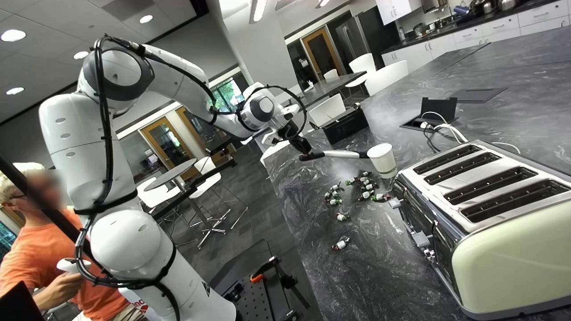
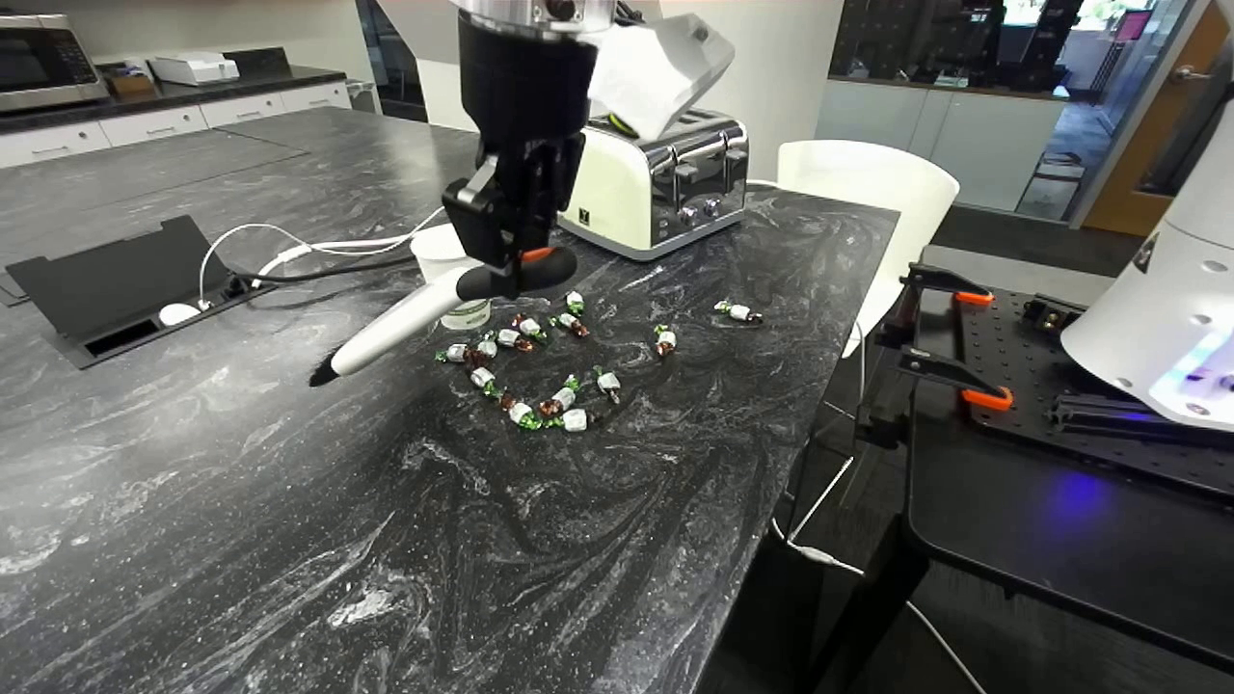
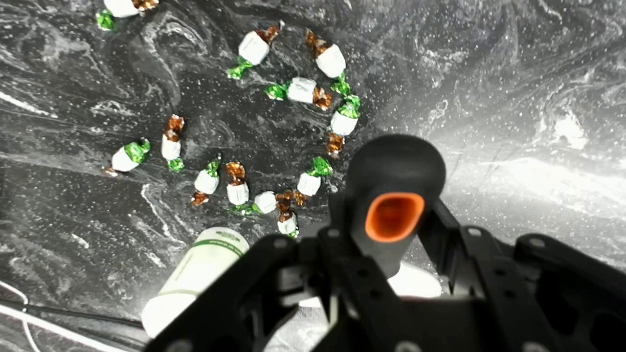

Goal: Sweep the sweets to the right

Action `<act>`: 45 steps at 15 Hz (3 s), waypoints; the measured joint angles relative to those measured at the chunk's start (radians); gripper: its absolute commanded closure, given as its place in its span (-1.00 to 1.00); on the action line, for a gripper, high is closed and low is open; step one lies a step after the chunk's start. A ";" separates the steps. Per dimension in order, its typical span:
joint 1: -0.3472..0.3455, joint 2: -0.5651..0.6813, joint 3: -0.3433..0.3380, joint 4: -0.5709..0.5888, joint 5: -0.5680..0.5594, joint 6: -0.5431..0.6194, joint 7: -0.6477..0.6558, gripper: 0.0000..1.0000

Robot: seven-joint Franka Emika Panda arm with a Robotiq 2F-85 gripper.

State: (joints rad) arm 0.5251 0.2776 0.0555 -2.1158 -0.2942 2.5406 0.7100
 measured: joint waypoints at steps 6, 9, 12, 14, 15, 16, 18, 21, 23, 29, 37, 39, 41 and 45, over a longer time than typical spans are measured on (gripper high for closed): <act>-0.063 -0.033 0.068 0.005 0.034 -0.088 -0.140 0.20; -0.063 -0.033 0.068 0.005 0.034 -0.088 -0.141 0.70; -0.063 -0.024 0.068 0.009 -0.025 -0.093 -0.136 0.70; -0.065 -0.013 0.064 0.026 -0.073 -0.109 -0.136 0.70; -0.069 -0.005 0.063 0.041 -0.090 -0.128 -0.141 0.70; -0.075 0.005 0.063 0.059 -0.093 -0.146 -0.161 0.70; -0.091 0.028 0.063 0.096 -0.089 -0.180 -0.217 0.70; -0.121 0.066 0.066 0.145 -0.046 -0.209 -0.321 0.70; -0.139 0.090 0.069 0.167 -0.007 -0.214 -0.392 0.70; -0.160 0.113 0.077 0.183 0.044 -0.272 -0.475 0.70; -0.183 0.044 0.085 0.103 0.068 -0.354 -0.492 0.70; -0.204 0.026 0.086 0.068 0.097 -0.366 -0.527 0.70; -0.229 0.013 0.086 0.032 0.122 -0.375 -0.566 0.70; -0.275 -0.002 0.086 -0.032 0.141 -0.405 -0.628 0.70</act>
State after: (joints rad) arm 0.2505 0.2753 0.1413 -2.1482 -0.1529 2.1357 0.0820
